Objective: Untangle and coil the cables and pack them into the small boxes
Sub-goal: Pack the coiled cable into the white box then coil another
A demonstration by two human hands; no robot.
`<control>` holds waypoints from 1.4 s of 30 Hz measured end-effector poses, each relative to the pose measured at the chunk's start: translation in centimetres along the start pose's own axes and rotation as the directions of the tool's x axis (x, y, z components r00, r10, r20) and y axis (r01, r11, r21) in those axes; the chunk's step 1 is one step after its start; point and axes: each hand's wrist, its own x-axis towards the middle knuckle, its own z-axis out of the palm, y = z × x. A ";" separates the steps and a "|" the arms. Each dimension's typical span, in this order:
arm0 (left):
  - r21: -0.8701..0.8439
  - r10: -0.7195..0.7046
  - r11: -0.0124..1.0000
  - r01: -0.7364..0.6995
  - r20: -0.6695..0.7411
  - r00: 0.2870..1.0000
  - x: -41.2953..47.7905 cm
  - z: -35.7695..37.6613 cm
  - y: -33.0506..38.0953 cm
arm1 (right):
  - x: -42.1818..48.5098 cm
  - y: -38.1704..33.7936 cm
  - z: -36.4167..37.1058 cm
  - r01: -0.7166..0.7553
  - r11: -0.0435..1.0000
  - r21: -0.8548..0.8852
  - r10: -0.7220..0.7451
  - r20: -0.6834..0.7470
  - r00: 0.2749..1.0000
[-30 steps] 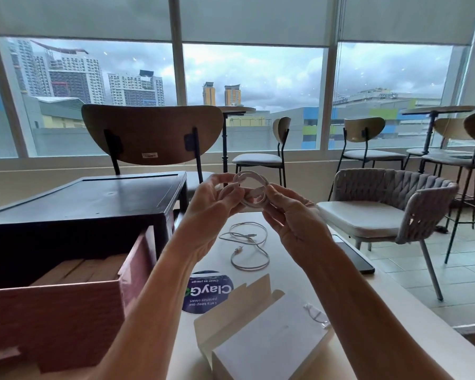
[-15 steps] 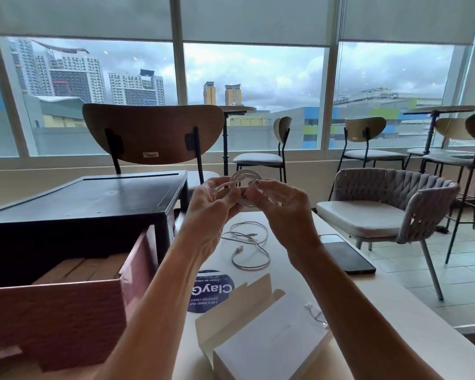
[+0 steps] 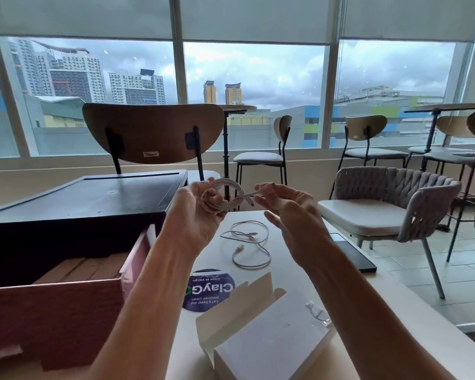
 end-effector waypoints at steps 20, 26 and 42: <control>0.778 0.210 0.560 -0.286 0.201 0.957 0.2 -0.6 -1.5 | 0.0 -0.8 -0.7 -0.031 0.989 0.142 0.034 -0.019 0.999; 0.793 0.151 0.522 -0.314 0.276 0.949 0.0 -0.4 -1.4 | -0.1 -0.5 -0.7 0.071 0.980 -0.186 -0.074 -0.014 0.997; 0.774 0.306 0.462 -0.433 0.320 0.897 -0.5 0.2 -2.1 | -0.2 -0.8 -0.9 0.030 0.965 -0.259 0.054 0.312 0.949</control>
